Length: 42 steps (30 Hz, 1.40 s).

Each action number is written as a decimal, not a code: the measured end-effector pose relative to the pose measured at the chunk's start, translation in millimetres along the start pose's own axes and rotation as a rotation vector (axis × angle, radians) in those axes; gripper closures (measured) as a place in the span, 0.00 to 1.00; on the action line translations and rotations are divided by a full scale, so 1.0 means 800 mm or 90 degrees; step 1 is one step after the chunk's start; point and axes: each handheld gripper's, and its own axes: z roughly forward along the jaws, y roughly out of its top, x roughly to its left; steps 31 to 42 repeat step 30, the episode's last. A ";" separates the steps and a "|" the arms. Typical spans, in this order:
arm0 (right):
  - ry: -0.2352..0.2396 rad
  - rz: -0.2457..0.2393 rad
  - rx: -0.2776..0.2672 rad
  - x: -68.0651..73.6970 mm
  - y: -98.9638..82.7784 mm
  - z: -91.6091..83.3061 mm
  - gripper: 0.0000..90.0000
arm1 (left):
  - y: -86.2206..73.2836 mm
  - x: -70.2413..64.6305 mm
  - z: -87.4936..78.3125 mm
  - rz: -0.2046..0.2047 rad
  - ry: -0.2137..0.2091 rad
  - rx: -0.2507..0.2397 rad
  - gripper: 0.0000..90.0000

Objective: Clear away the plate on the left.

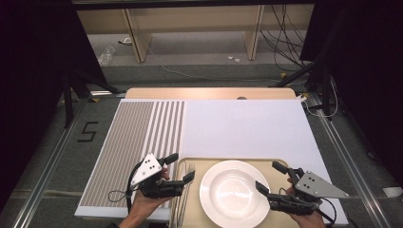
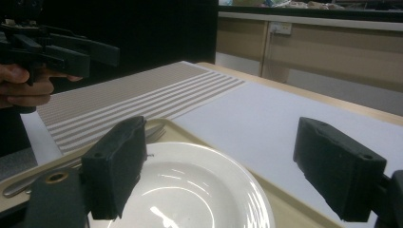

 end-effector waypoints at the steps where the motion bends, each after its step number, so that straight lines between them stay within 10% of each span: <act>1: 0.001 0.000 -0.002 0.000 0.000 0.000 0.21 | 0.000 -0.001 -0.001 0.004 -0.001 0.002 0.20; 42: 0.002 0.002 -0.006 -0.001 0.000 0.000 0.21 | 0.001 0.000 -0.002 0.011 0.007 -0.010 0.19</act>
